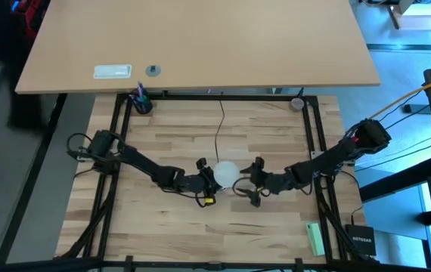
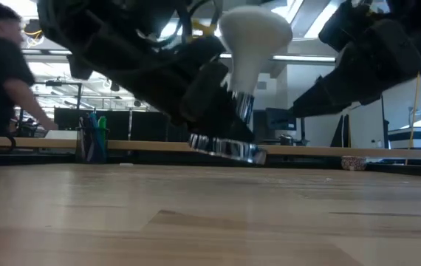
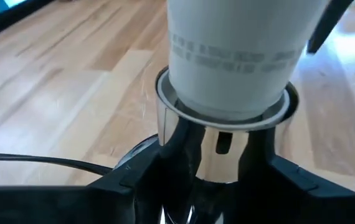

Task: Screw lightbulb
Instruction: Insert the lightbulb into the lamp, then remove the lightbulb from the lamp

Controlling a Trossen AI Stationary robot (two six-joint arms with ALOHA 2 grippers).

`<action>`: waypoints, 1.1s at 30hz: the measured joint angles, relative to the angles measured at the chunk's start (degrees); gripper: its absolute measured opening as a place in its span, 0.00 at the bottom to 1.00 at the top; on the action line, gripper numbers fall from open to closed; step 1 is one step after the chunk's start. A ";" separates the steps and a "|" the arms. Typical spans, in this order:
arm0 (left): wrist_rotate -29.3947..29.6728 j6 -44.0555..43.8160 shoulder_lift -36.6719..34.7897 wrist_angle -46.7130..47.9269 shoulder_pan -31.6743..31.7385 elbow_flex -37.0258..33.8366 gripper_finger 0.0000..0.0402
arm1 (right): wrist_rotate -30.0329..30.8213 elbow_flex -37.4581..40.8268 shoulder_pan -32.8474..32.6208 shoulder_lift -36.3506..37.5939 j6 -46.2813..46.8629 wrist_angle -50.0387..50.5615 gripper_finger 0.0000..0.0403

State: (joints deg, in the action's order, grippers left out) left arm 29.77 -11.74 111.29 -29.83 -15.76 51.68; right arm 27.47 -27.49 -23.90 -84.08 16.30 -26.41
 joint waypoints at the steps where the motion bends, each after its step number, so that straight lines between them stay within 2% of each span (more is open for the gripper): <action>1: 0.00 -0.48 0.35 -0.03 0.17 0.00 0.48 | -0.04 0.84 0.24 -0.14 -0.02 -1.93 0.81; 6: -0.18 -1.64 0.78 0.94 1.05 0.02 0.52 | -0.07 2.49 1.20 -0.26 -0.23 -3.87 0.81; 11: -3.89 -1.39 0.59 1.72 1.59 0.00 0.55 | -0.07 2.52 1.13 -0.24 -1.56 -4.07 0.81; 15: -7.78 -1.08 -1.94 9.03 1.63 0.00 0.58 | -0.07 2.50 1.13 -1.23 -1.71 -6.47 0.81; 22: -9.21 -0.20 -8.96 24.40 1.22 0.02 0.59 | -0.03 2.42 1.70 -9.48 -3.31 -17.06 0.81; 25: -9.17 -1.19 -11.62 29.46 0.66 0.02 0.59 | -0.03 1.00 3.22 -13.10 -3.05 -18.13 0.81; 33: -9.12 -3.67 -13.53 31.07 -1.54 -0.02 0.59 | -5.09 -5.19 7.42 -21.36 -4.68 -20.43 0.81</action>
State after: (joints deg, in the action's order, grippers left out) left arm 20.65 -15.41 97.76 1.23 -17.30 51.66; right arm 22.38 -32.68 -16.48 -105.44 11.63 -46.84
